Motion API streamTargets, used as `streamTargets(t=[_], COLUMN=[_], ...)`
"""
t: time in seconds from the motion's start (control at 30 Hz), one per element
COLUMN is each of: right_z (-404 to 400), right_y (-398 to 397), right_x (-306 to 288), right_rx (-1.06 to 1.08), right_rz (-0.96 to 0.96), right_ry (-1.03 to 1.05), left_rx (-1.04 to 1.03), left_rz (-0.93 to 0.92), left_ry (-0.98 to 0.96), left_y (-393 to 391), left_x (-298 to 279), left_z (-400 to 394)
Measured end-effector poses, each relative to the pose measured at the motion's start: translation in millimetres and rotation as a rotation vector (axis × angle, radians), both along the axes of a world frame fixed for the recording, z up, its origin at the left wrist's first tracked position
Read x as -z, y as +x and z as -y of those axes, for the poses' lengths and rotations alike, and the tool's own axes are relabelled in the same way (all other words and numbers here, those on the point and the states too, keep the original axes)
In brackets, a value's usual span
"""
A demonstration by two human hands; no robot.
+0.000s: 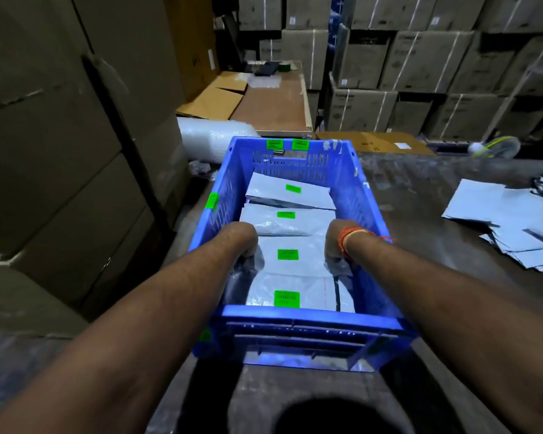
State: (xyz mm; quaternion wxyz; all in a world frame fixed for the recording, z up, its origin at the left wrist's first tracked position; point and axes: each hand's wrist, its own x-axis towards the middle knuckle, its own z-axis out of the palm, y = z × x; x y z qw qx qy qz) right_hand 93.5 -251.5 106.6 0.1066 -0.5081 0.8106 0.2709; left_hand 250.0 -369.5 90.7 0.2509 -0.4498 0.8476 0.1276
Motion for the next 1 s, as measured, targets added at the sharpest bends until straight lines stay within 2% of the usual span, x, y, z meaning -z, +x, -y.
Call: streamTargets(t=[0.07,0.13,0.2,0.3,0.37,0.5,0.6,0.77,1.0], right_z=[-2.5,-4.8,-8.7,-13.2,-13.8,-28.0,-53.4,-117.2,-206.5], right_y=[2.8,6.8,8.9,7.3,-3.8,-41.7,-87.9,-180.3,-309.0], right_x=[3.1,1.0,-0.4,-15.2,-30.7,-68.2,-89.0,-88.3,-36.1], right_rx=[-0.073,-0.088,-0.049,-0.028,-0.035,0.074,0.133,0.234,0.232], right_rz=[-0.074,-0.11,-0.096,-0.026,0.045,0.267,0.365,0.375,0.266], right_ry=[0.083,0.101,0.018,-0.187,-0.36,-0.817,-1.009,-1.065,-0.924], left_rx=[0.021,0.043,0.08,0.069,0.083,0.13,0.103,0.144,0.163], left_rz=[0.169,0.183,0.184,-0.01,-0.196,-0.572,-0.858,-1.066,-0.996], left_ry=[0.038,0.003,-0.1,-0.317,-0.394,-0.33,-0.243,-0.141,-0.01], left_y=[-0.9,-3.2,-0.7,-2.7,-12.8,-52.8,-94.8,-184.9,-323.9], left_x=[-6.3,-7.7,-9.1,-18.4,-34.8,-72.6,-96.8,-116.2,-75.8], left_z=[-3.0,-2.2,-4.3,-10.0,-16.4,-37.9,-62.3,-107.2,-194.5])
